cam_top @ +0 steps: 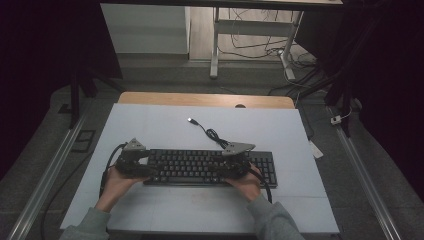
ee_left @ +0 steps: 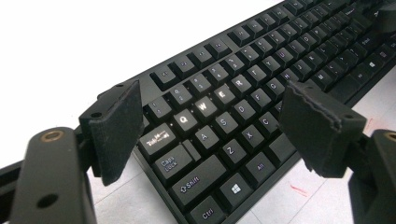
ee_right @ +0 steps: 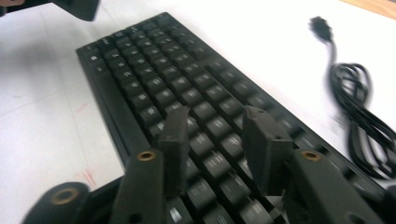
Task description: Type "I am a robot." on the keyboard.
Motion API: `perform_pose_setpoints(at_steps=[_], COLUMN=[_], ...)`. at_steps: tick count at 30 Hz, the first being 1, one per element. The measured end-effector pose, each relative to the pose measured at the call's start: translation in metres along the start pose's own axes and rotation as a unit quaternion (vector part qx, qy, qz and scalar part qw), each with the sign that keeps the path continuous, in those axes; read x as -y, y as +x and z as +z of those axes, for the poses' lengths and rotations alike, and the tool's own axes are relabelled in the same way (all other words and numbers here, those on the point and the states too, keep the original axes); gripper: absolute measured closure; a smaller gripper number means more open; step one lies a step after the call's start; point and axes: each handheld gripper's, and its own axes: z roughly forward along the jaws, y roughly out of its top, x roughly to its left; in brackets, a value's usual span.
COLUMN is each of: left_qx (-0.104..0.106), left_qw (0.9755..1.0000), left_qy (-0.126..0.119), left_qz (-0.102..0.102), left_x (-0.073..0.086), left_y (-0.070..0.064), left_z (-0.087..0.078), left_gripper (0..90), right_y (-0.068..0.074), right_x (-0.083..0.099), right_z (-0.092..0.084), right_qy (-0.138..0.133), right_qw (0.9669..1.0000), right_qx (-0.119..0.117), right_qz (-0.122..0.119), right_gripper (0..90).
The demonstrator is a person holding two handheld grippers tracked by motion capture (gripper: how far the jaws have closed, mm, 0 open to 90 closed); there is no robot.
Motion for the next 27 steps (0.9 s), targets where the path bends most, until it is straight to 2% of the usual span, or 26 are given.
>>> perform_pose_setpoints(at_steps=[5, 12, 21, 27], left_qx=[0.001, 0.001, 0.002, 0.003], left_qw=[1.0, 1.0, 1.0, 1.0], left_qy=[0.001, 0.0, -0.003, -0.004], left_qz=[0.001, 0.001, 0.002, 0.006], left_x=[0.0, 0.0, 0.0, -0.001], left_y=[0.0, 0.0, 0.001, -0.001], left_z=[0.0, 0.0, -0.001, -0.001], left_gripper=[22.2, 22.2, 22.4, 22.7], right_y=[-0.009, -0.019, -0.024, -0.026], right_x=[0.009, 0.02, 0.033, 0.036], right_z=[-0.015, -0.033, -0.051, -0.054], right_qy=[-0.004, -0.017, -0.02, -0.019], right_qw=[0.9998, 0.9989, 0.9981, 0.9978], right_qx=[0.02, 0.041, 0.053, 0.058], right_qz=[0.006, 0.016, 0.024, 0.024], right_gripper=[54.1, 51.9, 51.2, 51.2])
